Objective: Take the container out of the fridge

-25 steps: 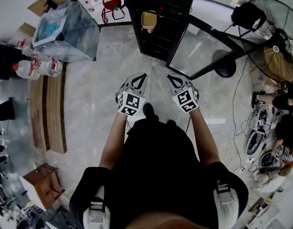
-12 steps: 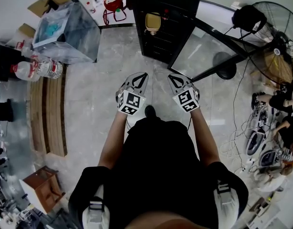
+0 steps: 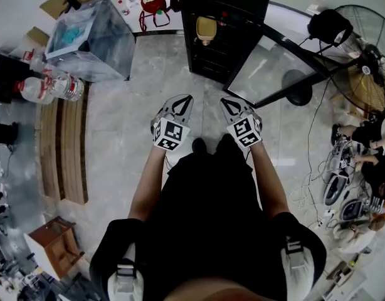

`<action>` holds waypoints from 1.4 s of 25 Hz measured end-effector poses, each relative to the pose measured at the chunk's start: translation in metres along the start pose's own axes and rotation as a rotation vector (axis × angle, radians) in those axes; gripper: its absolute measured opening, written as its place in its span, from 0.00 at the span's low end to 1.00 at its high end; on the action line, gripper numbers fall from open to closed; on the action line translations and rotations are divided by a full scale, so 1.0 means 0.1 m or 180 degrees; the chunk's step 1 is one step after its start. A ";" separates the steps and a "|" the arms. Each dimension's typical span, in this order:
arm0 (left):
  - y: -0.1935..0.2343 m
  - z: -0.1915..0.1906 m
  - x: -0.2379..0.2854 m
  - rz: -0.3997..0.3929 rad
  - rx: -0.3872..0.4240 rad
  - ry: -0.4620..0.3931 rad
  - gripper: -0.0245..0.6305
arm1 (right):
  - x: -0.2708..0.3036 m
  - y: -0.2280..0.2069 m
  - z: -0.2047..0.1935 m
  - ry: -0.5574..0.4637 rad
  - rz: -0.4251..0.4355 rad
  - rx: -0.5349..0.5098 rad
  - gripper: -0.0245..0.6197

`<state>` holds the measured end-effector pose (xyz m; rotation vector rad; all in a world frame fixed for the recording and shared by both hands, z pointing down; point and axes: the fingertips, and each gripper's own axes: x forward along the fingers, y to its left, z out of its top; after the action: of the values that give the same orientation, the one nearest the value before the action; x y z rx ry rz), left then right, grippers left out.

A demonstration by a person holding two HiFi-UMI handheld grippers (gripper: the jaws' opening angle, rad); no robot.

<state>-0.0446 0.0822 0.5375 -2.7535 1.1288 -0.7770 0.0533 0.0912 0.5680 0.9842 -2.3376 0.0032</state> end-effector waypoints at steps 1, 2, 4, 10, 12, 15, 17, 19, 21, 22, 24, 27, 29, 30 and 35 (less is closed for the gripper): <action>0.01 -0.02 -0.01 0.0004 -0.0001 0.0005 0.07 | 0.01 0.00 0.01 -0.0009 -0.0003 -0.0001 0.04; 0.01 -0.03 -0.01 0.0006 -0.0001 0.0012 0.07 | 0.02 0.01 0.01 -0.0015 -0.0005 -0.0003 0.04; 0.00 -0.04 -0.02 0.0009 0.0005 0.0024 0.07 | 0.02 0.01 0.00 -0.0014 -0.0001 -0.0006 0.04; 0.07 -0.01 -0.01 0.0059 0.0020 0.0026 0.07 | 0.07 -0.06 0.04 -0.0043 0.0004 -0.0032 0.04; 0.12 0.01 -0.01 0.0080 0.0019 0.0024 0.07 | 0.09 -0.11 0.10 -0.0061 -0.0010 -0.0036 0.04; 0.17 0.06 0.01 0.0098 0.0048 0.0004 0.07 | 0.12 -0.19 0.13 -0.0051 -0.0032 -0.0024 0.04; 0.20 0.06 0.03 0.0110 0.0050 0.0007 0.07 | 0.16 -0.21 0.15 -0.0068 -0.0016 -0.0033 0.04; 0.23 0.04 0.04 0.0121 0.0028 0.0032 0.07 | 0.20 -0.21 0.17 -0.0083 0.0011 -0.0061 0.04; 0.27 0.03 0.06 0.0130 0.0012 0.0047 0.07 | 0.22 -0.22 0.17 -0.0077 0.0028 -0.0081 0.04; 0.27 0.03 0.07 0.0130 0.0008 0.0045 0.07 | 0.23 -0.22 0.17 -0.0067 0.0031 -0.0080 0.04; 0.28 0.03 0.10 0.0125 0.0004 0.0039 0.07 | 0.24 -0.24 0.14 -0.0038 0.0036 -0.0060 0.04; 0.28 0.03 0.14 0.0099 -0.0002 0.0050 0.07 | 0.29 -0.27 0.10 -0.0025 0.0054 -0.0044 0.04; 0.29 0.03 0.16 0.0074 0.0009 0.0068 0.07 | 0.32 -0.31 0.09 -0.0021 0.0041 -0.0020 0.04; 0.31 0.02 0.18 0.0071 0.0007 0.0079 0.07 | 0.33 -0.34 0.10 -0.0027 0.0035 -0.0011 0.04; 0.41 0.02 0.31 0.0083 -0.0020 0.0120 0.07 | 0.42 -0.44 0.09 -0.0023 0.0071 0.0031 0.04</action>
<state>-0.0508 0.0316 0.5386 -2.7345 1.1734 -0.8274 0.0541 0.0301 0.5734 0.9644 -2.3572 0.0200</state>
